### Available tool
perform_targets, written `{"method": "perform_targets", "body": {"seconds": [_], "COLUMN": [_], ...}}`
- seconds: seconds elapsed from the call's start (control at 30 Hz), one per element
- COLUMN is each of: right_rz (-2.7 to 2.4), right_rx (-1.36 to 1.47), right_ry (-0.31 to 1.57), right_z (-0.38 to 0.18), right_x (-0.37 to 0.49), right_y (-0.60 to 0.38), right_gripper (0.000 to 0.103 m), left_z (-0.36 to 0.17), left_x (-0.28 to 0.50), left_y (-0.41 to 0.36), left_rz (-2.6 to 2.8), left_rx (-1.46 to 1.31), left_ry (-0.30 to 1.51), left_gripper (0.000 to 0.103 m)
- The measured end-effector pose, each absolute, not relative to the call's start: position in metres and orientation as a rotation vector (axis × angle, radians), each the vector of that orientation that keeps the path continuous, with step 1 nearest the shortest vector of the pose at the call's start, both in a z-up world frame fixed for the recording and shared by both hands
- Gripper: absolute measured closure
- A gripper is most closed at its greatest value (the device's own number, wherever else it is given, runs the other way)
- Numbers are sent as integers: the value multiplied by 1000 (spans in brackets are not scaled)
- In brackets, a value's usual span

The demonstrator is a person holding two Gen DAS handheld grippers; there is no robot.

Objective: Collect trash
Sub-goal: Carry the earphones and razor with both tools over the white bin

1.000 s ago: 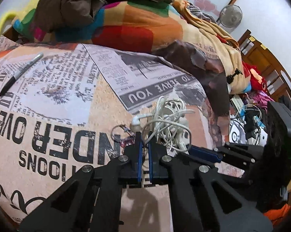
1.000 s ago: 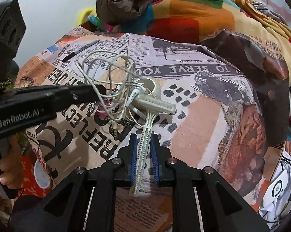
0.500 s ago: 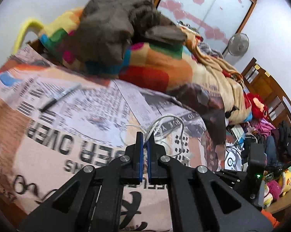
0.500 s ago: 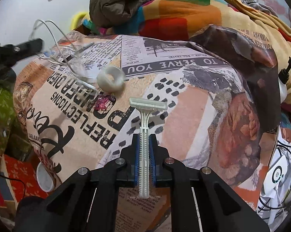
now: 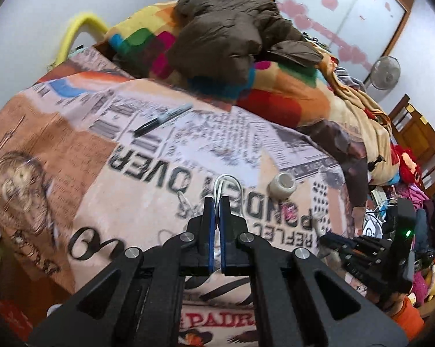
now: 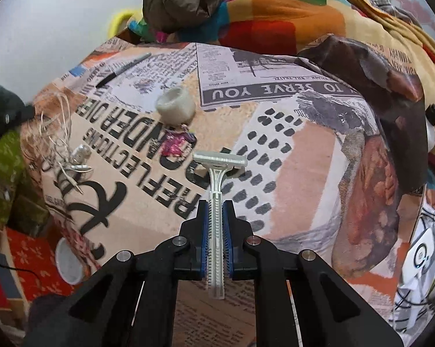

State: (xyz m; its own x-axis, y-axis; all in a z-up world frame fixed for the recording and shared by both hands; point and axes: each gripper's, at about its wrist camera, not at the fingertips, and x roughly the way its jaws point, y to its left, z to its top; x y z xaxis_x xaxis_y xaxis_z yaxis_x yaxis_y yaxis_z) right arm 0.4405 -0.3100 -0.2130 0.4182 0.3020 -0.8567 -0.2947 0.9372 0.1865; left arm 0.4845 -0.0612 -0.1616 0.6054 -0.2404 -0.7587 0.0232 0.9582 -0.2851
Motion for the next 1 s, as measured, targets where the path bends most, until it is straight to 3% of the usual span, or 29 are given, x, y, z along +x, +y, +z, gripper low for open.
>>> {"method": "perform_targets", "body": {"seconds": [0.53, 1.0], "right_rz": [425, 661], "right_rx": [2, -87], "right_ry": [920, 838], "right_z": [-125, -73], "right_x": [408, 342], "right_y": [-257, -127], "right_gripper": [94, 94], "left_z": [-106, -78], "left_x": [401, 293], "left_y": [27, 123], "left_rz": [-39, 124], "left_rx": [-299, -327], "left_ry": [794, 727], "left_gripper": [102, 102]}}
